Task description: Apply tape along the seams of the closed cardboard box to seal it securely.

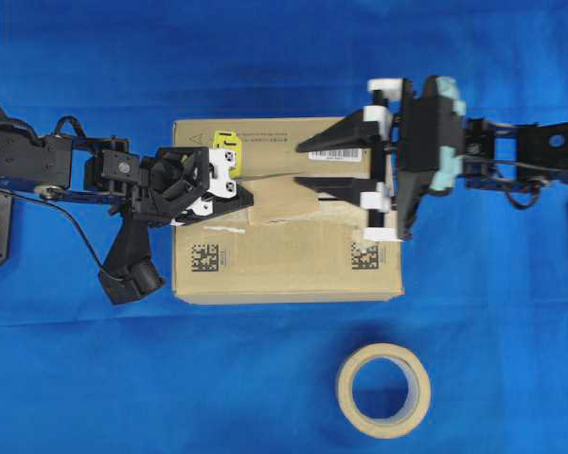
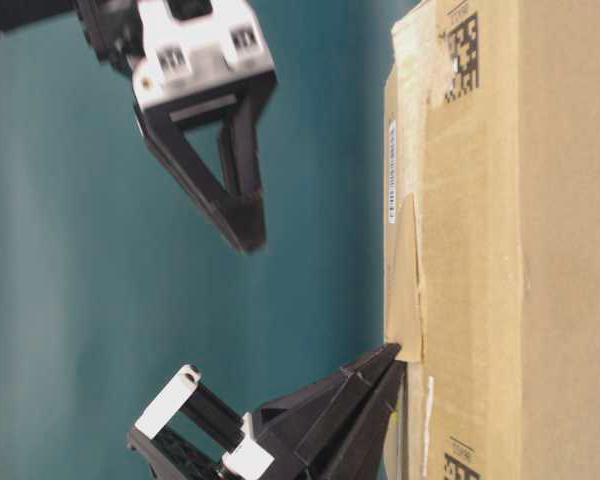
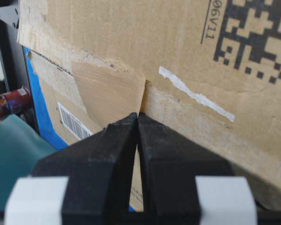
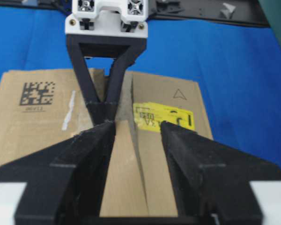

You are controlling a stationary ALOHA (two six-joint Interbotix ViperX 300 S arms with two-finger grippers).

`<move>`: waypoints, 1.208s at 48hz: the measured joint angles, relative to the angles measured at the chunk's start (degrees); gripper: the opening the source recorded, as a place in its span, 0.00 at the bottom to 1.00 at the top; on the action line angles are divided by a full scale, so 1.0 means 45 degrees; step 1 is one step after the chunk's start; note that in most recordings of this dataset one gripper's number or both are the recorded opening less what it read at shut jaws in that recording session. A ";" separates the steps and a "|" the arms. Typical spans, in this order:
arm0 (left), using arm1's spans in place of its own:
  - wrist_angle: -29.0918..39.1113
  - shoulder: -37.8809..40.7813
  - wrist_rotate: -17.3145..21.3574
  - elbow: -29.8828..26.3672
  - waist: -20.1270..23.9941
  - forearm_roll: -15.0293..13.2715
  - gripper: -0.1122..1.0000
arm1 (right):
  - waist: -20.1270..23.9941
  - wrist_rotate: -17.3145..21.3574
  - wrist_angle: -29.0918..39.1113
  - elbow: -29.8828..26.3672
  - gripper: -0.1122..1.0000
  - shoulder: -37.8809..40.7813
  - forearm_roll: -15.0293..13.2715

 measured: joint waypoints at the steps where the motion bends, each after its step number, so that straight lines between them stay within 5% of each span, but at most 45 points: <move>1: 0.0000 0.0000 0.0000 0.0000 0.0000 -0.0020 0.11 | 0.0039 0.0000 0.0000 -0.0078 0.58 0.0098 0.0000; 39: 0.0000 0.0176 0.0000 -0.0098 0.0000 0.0000 0.11 | 0.0332 0.0000 0.0508 -0.0840 0.58 0.2344 0.0020; 58: 0.0723 0.0430 -0.0020 -0.0488 0.0000 0.0000 0.11 | 0.0215 0.0059 0.1270 -0.0605 0.57 0.2383 0.0508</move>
